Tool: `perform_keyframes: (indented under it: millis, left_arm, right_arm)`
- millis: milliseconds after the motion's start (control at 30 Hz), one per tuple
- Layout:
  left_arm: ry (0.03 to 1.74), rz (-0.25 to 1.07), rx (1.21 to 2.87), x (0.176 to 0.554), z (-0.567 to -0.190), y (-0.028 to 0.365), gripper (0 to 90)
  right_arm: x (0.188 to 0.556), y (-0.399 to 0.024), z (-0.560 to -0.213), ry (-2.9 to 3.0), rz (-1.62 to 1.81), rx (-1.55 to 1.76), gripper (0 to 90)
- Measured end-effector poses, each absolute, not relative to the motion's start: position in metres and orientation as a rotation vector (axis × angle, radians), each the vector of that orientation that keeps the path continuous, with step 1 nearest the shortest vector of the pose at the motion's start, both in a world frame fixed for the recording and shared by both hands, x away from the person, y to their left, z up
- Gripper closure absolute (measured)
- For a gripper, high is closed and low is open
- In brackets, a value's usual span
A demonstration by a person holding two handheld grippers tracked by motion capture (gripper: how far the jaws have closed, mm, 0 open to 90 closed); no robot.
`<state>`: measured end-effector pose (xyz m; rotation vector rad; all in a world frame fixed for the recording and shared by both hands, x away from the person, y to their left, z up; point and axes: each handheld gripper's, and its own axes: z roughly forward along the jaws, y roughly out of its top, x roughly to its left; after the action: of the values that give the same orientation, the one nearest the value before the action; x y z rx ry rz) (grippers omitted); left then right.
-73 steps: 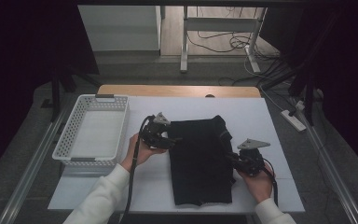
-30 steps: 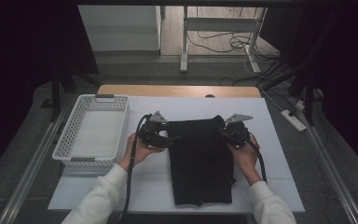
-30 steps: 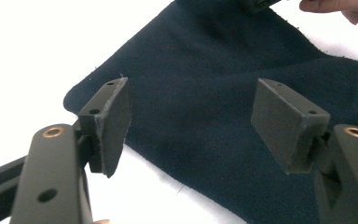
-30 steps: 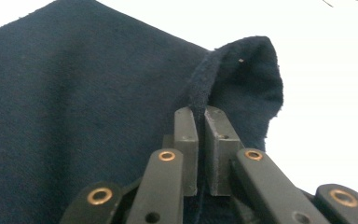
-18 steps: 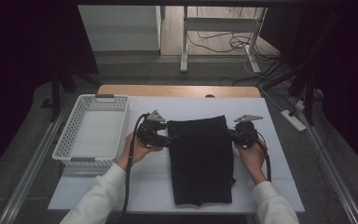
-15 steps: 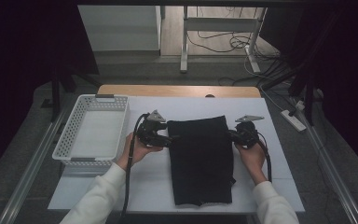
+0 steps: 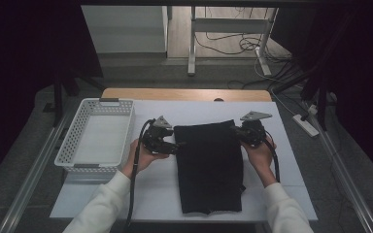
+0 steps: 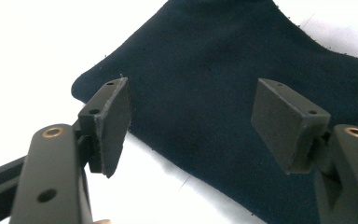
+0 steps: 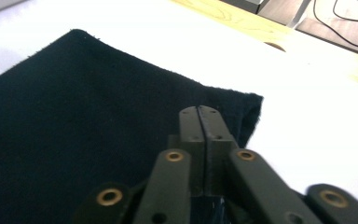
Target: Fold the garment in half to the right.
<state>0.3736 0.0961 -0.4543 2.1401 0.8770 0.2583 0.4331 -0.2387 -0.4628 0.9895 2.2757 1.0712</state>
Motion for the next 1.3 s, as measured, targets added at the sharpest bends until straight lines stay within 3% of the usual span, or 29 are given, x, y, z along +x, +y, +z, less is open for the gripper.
perform_keyframes:
  millis: [500, 1000, 1067, 1200, 1300]
  left_arm:
    - [0.900, 0.271, 2.135, 0.370, -0.457, 0.105, 29.1]
    - [0.905, 0.269, 2.113, 0.373, -0.456, 0.104, 28.6]
    - [0.906, 0.266, 2.115, 0.374, -0.456, 0.104, 28.3]
    - [0.913, 0.253, 2.098, 0.375, -0.456, 0.105, 26.7]
    - [0.927, 0.241, 2.081, 0.377, -0.455, 0.107, 24.6]
  right_arm:
    - [0.478, -0.247, -0.508, 2.307, 0.998, 1.150, 89.3]
    - [0.442, -0.247, -0.474, 2.312, 1.123, 1.029, 89.0]
    - [0.437, -0.250, -0.472, 2.322, 1.144, 1.024, 84.6]
    - [0.427, -0.256, -0.470, 2.345, 1.198, 1.016, 65.5]
    - [0.419, -0.258, -0.469, 2.349, 1.216, 1.000, 56.6]
